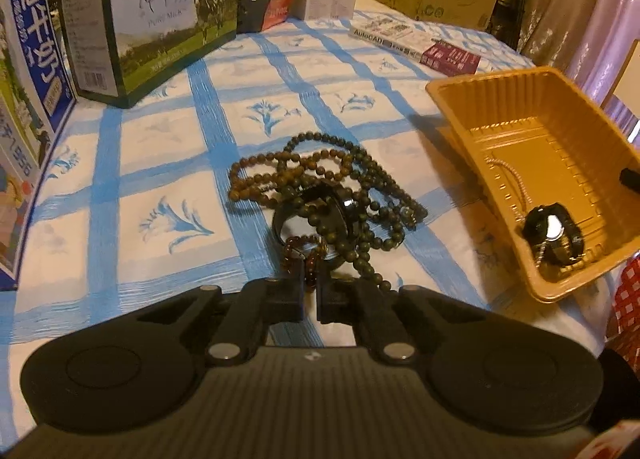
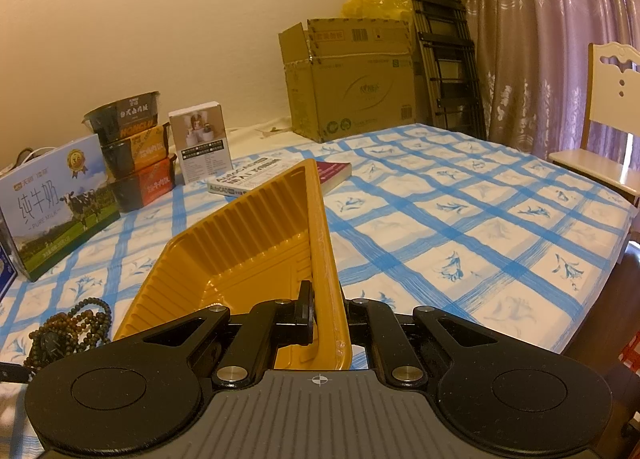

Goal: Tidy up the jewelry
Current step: 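Grasp the reddish bead bracelet with the left tool and lift it, then lower the reddish bracelet into the orange tray and open the left tool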

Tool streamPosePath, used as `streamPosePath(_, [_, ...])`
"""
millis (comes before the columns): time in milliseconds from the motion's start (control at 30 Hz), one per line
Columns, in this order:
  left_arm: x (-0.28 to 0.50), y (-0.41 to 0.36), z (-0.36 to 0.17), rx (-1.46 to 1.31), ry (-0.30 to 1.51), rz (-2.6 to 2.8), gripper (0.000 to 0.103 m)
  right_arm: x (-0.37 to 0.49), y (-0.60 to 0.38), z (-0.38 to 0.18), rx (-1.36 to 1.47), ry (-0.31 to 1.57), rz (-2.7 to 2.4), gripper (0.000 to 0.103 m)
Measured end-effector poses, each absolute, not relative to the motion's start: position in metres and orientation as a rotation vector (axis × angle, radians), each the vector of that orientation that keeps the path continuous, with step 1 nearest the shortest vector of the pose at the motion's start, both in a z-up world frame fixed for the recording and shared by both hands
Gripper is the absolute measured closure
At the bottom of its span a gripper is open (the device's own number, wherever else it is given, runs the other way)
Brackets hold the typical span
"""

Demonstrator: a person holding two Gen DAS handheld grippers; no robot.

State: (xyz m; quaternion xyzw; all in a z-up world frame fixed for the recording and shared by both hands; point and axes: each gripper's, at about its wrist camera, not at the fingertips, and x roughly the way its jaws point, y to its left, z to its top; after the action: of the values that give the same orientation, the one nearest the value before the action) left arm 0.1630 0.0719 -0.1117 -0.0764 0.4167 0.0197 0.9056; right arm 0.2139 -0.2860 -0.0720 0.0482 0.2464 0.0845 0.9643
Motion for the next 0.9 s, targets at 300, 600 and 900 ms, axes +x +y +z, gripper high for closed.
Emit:
streamPosePath(300, [0.142, 0.076, -0.060, -0.147, 0.763, 0.015, 0.099, 0.213, -0.286, -0.072, 0.096, 0.498, 0.171, 0.096])
streamPosePath(600, [0.140, 0.053, -0.022, -0.152, 0.692, -0.086, 0.099, 0.212, -0.283, -0.070, 0.088, 0.496, 0.174, 0.096])
streamPosePath(900, [0.163, -0.004, -0.001, -0.170, 0.642, -0.274, 0.099, 0.212, -0.278, -0.066, 0.083, 0.491, 0.188, 0.096])
